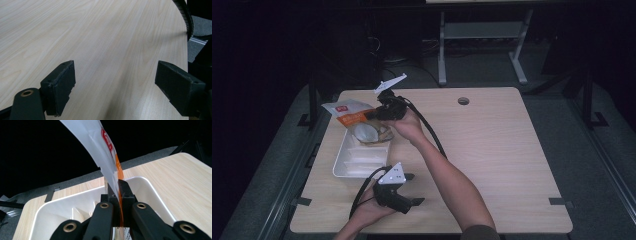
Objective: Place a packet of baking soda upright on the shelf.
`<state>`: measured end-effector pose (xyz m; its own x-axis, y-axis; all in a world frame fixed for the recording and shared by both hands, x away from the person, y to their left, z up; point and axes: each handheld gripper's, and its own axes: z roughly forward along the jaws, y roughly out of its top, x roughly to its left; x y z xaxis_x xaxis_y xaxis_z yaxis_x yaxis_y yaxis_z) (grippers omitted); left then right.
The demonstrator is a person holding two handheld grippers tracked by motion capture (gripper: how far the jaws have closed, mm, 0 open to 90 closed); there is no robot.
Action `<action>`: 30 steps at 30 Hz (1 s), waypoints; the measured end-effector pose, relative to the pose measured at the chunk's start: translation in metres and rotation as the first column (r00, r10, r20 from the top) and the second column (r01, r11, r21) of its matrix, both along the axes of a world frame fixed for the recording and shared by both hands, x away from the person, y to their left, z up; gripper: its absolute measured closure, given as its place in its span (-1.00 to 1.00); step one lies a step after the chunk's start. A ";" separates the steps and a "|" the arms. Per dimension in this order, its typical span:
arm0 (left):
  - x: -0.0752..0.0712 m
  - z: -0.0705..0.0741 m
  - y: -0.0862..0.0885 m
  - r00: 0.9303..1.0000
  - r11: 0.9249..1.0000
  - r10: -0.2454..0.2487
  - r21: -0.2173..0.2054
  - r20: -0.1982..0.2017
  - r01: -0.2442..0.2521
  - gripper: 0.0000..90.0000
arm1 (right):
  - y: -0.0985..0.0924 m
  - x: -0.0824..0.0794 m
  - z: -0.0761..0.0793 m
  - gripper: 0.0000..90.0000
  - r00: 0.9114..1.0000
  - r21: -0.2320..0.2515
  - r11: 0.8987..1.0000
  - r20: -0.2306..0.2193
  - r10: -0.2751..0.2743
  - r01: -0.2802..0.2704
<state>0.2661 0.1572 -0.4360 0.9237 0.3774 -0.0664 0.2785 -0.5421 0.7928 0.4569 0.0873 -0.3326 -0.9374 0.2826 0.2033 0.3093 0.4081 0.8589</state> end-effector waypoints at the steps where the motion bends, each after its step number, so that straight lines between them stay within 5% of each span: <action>1: 0.000 0.000 0.000 1.000 1.000 0.001 -0.002 -0.001 -0.001 -0.64 | 0.002 0.000 -0.001 1.00 1.000 -0.002 1.000 -0.003 0.003 -0.003; 25: 0.000 -0.001 0.000 1.000 1.000 -0.006 0.005 -0.002 0.006 -0.63 | 0.015 0.010 -0.042 0.98 0.995 0.056 0.998 -0.099 -0.018 0.023; 30: 0.000 -0.002 -0.001 1.000 1.000 -0.007 0.007 -0.001 0.007 -0.63 | 0.016 0.006 -0.042 0.86 0.997 0.004 1.000 -0.077 -0.013 0.014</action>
